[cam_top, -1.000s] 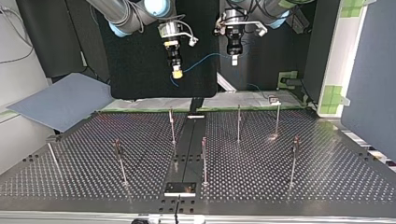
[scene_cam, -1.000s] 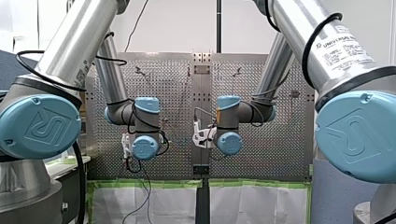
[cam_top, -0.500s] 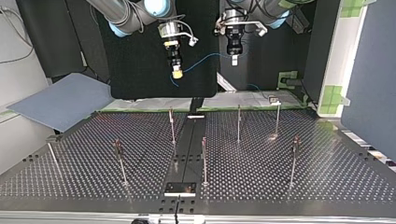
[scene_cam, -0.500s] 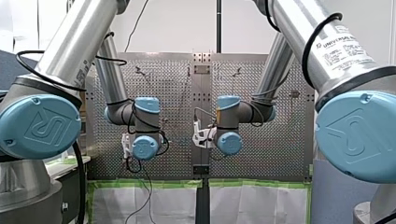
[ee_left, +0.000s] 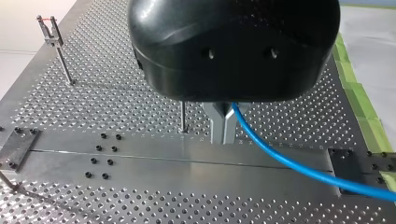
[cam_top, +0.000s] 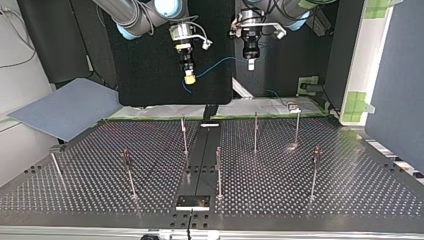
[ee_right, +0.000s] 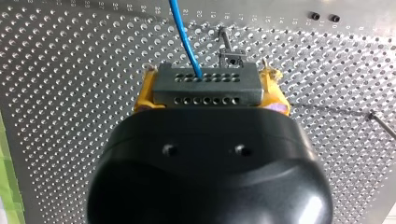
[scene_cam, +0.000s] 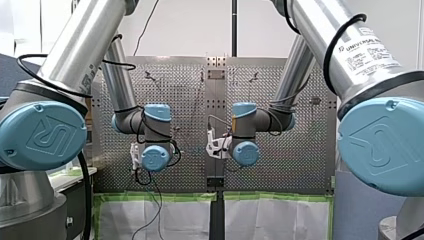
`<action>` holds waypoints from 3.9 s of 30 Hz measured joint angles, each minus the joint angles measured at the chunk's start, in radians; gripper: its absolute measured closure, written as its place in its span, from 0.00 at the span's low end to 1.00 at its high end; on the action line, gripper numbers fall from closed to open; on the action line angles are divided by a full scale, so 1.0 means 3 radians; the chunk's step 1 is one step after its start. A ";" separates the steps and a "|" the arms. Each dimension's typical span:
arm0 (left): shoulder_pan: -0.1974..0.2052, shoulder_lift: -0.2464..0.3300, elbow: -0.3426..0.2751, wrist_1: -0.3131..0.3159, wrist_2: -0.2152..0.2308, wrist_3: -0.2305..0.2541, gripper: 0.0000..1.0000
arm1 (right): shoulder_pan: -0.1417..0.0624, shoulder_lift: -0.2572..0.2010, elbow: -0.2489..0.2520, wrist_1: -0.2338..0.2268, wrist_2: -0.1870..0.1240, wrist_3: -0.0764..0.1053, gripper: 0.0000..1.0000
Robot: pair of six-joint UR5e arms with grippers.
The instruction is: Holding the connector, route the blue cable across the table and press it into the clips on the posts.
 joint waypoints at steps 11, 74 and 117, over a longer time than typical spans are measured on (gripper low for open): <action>0.0000 0.0000 0.0000 0.0000 0.0000 0.0000 1.00 | 0.0000 0.0000 0.0000 0.0000 0.0000 0.0000 1.00; 0.0000 0.0000 0.0000 0.0000 0.0000 0.0000 1.00 | 0.0000 0.0000 0.0000 0.0000 0.0000 0.0000 1.00; 0.0015 0.0014 0.0000 -0.0152 0.0005 0.0000 1.00 | 0.0000 0.0000 0.0000 0.0000 0.0000 0.0000 1.00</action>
